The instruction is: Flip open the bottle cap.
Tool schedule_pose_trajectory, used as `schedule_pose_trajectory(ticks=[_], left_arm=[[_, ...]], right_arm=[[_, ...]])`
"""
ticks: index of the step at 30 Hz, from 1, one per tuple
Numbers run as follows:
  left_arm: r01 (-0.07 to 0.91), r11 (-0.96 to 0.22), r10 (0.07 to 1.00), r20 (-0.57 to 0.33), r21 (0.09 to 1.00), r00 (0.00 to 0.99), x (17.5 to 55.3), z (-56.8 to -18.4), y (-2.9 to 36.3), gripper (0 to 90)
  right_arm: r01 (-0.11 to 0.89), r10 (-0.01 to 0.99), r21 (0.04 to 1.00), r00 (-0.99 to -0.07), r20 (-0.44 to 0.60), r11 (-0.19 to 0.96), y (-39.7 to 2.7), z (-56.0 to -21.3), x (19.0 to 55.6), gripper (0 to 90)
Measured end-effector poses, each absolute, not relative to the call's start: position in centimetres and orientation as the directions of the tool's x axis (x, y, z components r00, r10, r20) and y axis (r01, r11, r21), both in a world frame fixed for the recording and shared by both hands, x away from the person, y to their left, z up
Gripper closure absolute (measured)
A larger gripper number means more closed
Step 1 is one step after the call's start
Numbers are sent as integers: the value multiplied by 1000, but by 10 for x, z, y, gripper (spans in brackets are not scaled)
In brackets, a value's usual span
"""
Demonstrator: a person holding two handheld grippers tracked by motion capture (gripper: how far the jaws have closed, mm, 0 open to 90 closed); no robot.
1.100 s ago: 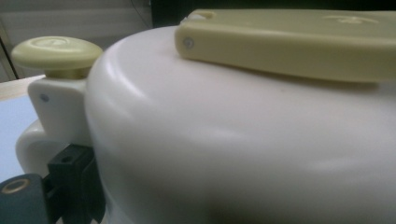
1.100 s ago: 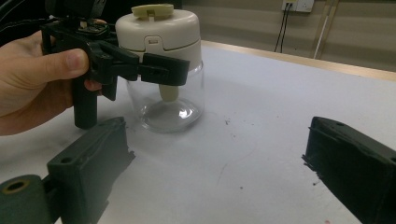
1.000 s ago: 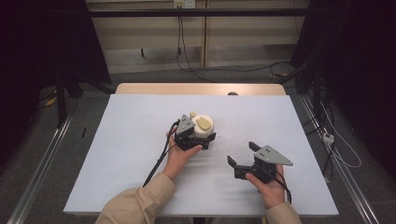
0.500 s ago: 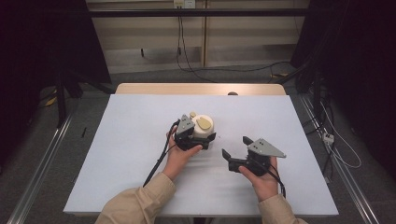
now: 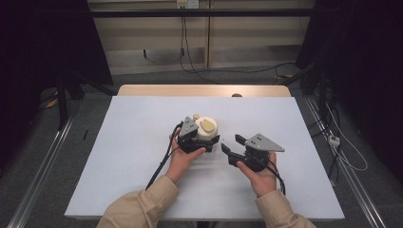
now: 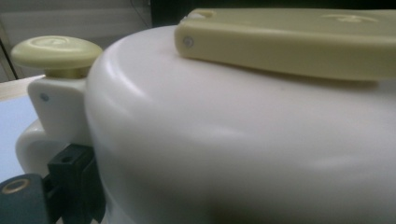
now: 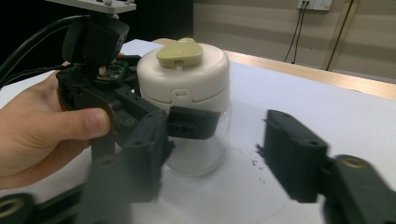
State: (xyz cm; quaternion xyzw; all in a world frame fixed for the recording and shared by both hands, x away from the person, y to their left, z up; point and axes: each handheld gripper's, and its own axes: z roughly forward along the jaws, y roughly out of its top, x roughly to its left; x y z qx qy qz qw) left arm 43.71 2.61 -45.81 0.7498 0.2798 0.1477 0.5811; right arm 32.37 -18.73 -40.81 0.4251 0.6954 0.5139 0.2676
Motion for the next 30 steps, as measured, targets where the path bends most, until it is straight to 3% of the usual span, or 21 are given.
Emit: schedule_pose_trajectory(ticks=[18, 30], left_arm=[[248, -166, 593, -105, 954, 799, 437, -458, 26, 62], [247, -168, 593, -102, 954, 799, 437, -458, 26, 62]], right_arm=[[378, 829, 920, -544, 129, 105, -173, -393, 339, 885], [402, 821, 909, -552, 146, 109, -166, -390, 345, 900]])
